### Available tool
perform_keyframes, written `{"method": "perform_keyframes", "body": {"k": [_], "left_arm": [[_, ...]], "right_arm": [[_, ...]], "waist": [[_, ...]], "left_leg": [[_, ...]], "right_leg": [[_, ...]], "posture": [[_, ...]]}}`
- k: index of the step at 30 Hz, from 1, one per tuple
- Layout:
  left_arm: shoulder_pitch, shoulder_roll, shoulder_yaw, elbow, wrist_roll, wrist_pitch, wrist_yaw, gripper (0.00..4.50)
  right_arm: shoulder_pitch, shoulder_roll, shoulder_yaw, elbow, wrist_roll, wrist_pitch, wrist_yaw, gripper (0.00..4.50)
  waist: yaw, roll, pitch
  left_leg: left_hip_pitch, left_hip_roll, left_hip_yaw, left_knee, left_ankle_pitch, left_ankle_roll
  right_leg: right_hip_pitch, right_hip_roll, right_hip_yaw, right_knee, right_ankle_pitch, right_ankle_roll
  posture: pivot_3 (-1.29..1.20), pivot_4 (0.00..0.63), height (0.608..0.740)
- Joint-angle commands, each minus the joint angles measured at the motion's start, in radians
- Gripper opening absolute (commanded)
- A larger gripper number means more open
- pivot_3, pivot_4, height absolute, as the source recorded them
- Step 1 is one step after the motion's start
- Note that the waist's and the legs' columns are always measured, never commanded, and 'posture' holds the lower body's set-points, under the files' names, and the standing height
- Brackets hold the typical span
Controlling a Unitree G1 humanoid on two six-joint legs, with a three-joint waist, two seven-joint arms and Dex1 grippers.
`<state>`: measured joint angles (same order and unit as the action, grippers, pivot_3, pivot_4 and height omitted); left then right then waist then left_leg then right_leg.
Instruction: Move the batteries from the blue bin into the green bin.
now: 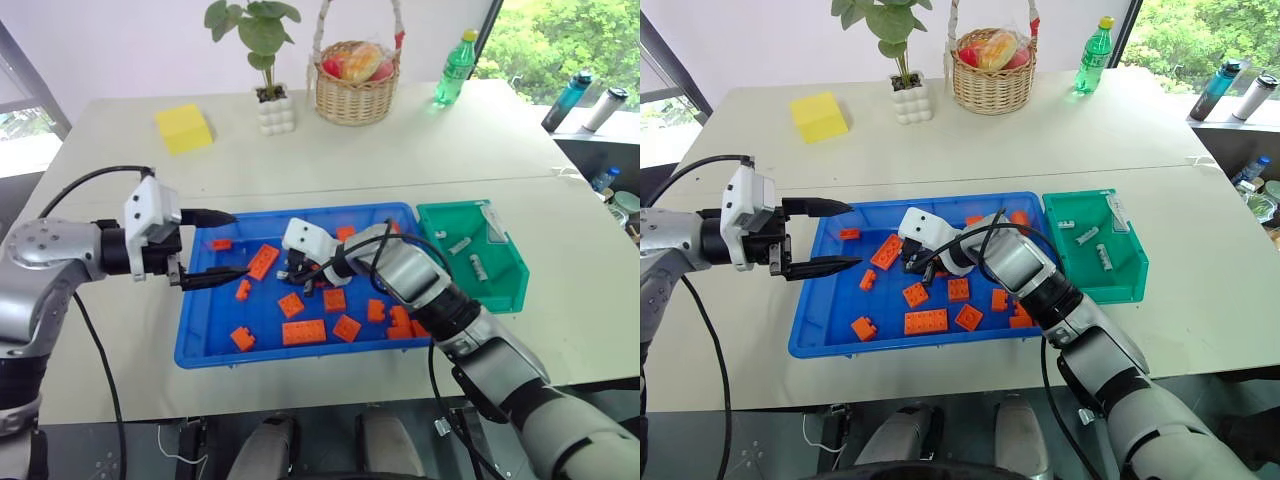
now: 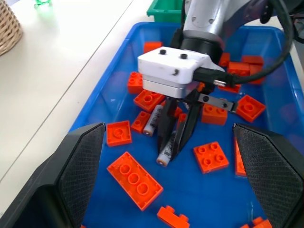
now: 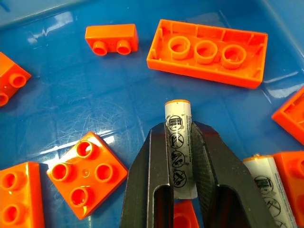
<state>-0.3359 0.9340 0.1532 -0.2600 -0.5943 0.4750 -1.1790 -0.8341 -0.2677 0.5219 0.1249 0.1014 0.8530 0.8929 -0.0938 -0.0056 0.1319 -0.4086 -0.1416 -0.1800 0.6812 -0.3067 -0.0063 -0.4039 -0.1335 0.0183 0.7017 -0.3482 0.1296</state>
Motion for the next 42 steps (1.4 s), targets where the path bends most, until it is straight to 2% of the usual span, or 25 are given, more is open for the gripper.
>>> {"method": "perform_keyframes", "body": {"k": [1,6,10,13,16,19,21,22,23,25,26,29,31,34,39,42], "left_arm": [[-0.002,-0.002,0.039,-0.036,-0.035,-0.002,-0.003,4.50],[0.037,-0.008,0.054,-0.045,-0.054,-0.007,-0.002,4.50],[0.076,-0.044,0.058,-0.056,-0.050,-0.052,0.007,4.50],[0.088,-0.081,0.073,-0.049,-0.058,-0.081,0.016,4.50],[0.089,-0.094,0.069,-0.044,-0.060,-0.097,0.003,4.50],[0.071,-0.096,0.051,-0.028,-0.048,-0.107,-0.006,4.50],[0.054,-0.096,0.040,-0.023,-0.049,-0.101,-0.005,4.50],[0.049,-0.097,0.036,-0.025,-0.051,-0.099,-0.004,4.50],[0.046,-0.097,0.032,-0.027,-0.052,-0.098,-0.005,4.50],[0.044,-0.086,0.018,-0.031,-0.050,-0.089,-0.018,4.50],[0.046,-0.077,0.016,-0.036,-0.060,-0.072,-0.027,4.50],[0.047,-0.062,0.018,-0.047,-0.075,-0.043,-0.040,4.50],[0.043,-0.062,0.018,-0.046,-0.070,-0.040,-0.039,4.50],[0.039,-0.067,0.016,-0.043,-0.061,-0.044,-0.037,4.50],[0.044,-0.077,0.019,-0.054,-0.052,-0.054,-0.015,4.50],[0.050,-0.074,0.030,-0.066,-0.056,-0.050,-0.002,4.50]], "right_arm": [[-0.019,-0.032,-0.202,-0.171,0.125,0.143,0.002,0.07],[-0.061,-0.141,-0.546,-0.280,0.236,0.387,-0.088,0.07],[-0.015,-0.333,-0.747,-0.290,0.238,0.475,-0.151,0.07],[0.077,-0.436,-0.824,-0.333,0.260,0.510,-0.162,0.07],[0.193,-0.500,-0.840,-0.375,0.251,0.477,-0.180,0.07],[0.282,-0.523,-0.859,-0.413,0.272,0.474,-0.188,0.07],[0.318,-0.515,-0.874,-0.424,0.289,0.482,-0.200,1.10],[0.334,-0.519,-0.866,-0.424,0.283,0.469,-0.212,1.42],[0.351,-0.528,-0.850,-0.424,0.271,0.443,-0.221,1.98],[0.370,-0.556,-0.817,-0.424,0.256,0.391,-0.224,2.71],[0.355,-0.559,-0.815,-0.424,0.263,0.372,-0.222,3.21],[0.242,-0.529,-0.795,-0.431,0.319,0.326,-0.201,3.21],[0.151,-0.482,-0.734,-0.437,0.352,0.323,-0.194,3.21],[0.083,-0.417,-0.596,-0.434,0.352,0.275,-0.177,3.21],[0.027,-0.292,-0.251,-0.337,0.239,0.106,-0.123,3.21],[0.018,-0.264,-0.150,-0.268,0.190,0.033,-0.084,3.21]], "waist": [[0.001,0.000,0.000],[0.010,0.000,0.000],[0.037,0.001,0.000],[0.049,0.000,0.000],[0.050,0.000,0.000],[0.049,0.001,0.000],[0.049,0.001,0.000],[0.049,0.001,0.000],[0.050,0.001,0.000],[0.051,0.001,0.000],[0.052,0.001,0.000],[0.049,0.001,0.001],[0.044,0.002,0.001],[0.039,0.001,0.001],[0.041,0.001,0.001],[0.045,0.001,0.001]], "left_leg": [[-0.001,0.000,0.000,0.000,0.000,0.000],[-0.001,0.000,-0.001,-0.001,0.000,0.000],[-0.001,-0.001,0.000,-0.001,0.000,0.000],[-0.001,-0.002,0.001,0.000,-0.001,0.001],[-0.001,0.000,0.004,0.000,-0.001,0.001],[-0.001,0.001,0.008,0.000,-0.001,0.001],[-0.001,0.002,0.009,0.000,-0.001,0.001],[-0.001,0.002,0.009,0.000,-0.001,0.001],[-0.001,0.002,0.009,0.000,-0.001,0.001],[-0.001,0.002,0.009,0.000,-0.001,0.001],[-0.001,0.001,0.009,0.000,-0.001,0.001],[-0.001,0.001,0.009,0.000,-0.001,0.001],[-0.001,0.002,0.011,0.000,-0.001,0.001],[0.000,0.008,0.012,-0.001,-0.001,0.001],[0.000,0.006,0.012,-0.001,-0.001,0.001],[0.000,0.006,0.010,-0.001,-0.001,0.001]], "right_leg": [[0.000,0.000,0.000,0.000,0.000,0.000],[0.001,0.000,0.000,-0.001,0.000,0.000],[0.001,-0.001,0.000,-0.001,0.000,0.000],[0.003,-0.001,0.000,-0.003,0.000,0.000],[0.003,-0.001,0.000,-0.004,0.000,0.000],[0.002,-0.002,0.001,-0.004,0.000,0.000],[0.002,-0.001,0.001,-0.004,0.000,0.000],[0.002,-0.001,0.001,-0.004,0.000,0.000],[0.002,-0.001,0.001,-0.004,0.000,0.000],[0.002,-0.001,0.001,-0.004,0.000,0.000],[0.002,-0.001,0.001,-0.004,0.000,0.000],[0.002,-0.001,0.001,-0.005,0.000,0.000],[0.001,-0.001,0.001,-0.006,0.000,0.000],[0.004,0.002,-0.001,-0.014,0.000,0.000],[0.005,0.001,-0.001,-0.015,0.000,0.000],[0.005,0.001,-0.001,-0.014,0.000,0.000]], "posture": [[0.00,0.150,0.737],[0.00,0.150,0.737],[0.00,0.150,0.737],[0.00,0.150,0.737],[0.00,0.150,0.737],[0.00,0.150,0.737],[0.00,0.150,0.737],[0.00,0.150,0.737],[0.00,0.150,0.737],[0.00,0.150,0.737],[0.00,0.150,0.737],[0.00,0.150,0.737],[0.00,0.150,0.737],[0.00,0.150,0.737],[0.00,0.150,0.737],[0.00,0.150,0.737]]}}
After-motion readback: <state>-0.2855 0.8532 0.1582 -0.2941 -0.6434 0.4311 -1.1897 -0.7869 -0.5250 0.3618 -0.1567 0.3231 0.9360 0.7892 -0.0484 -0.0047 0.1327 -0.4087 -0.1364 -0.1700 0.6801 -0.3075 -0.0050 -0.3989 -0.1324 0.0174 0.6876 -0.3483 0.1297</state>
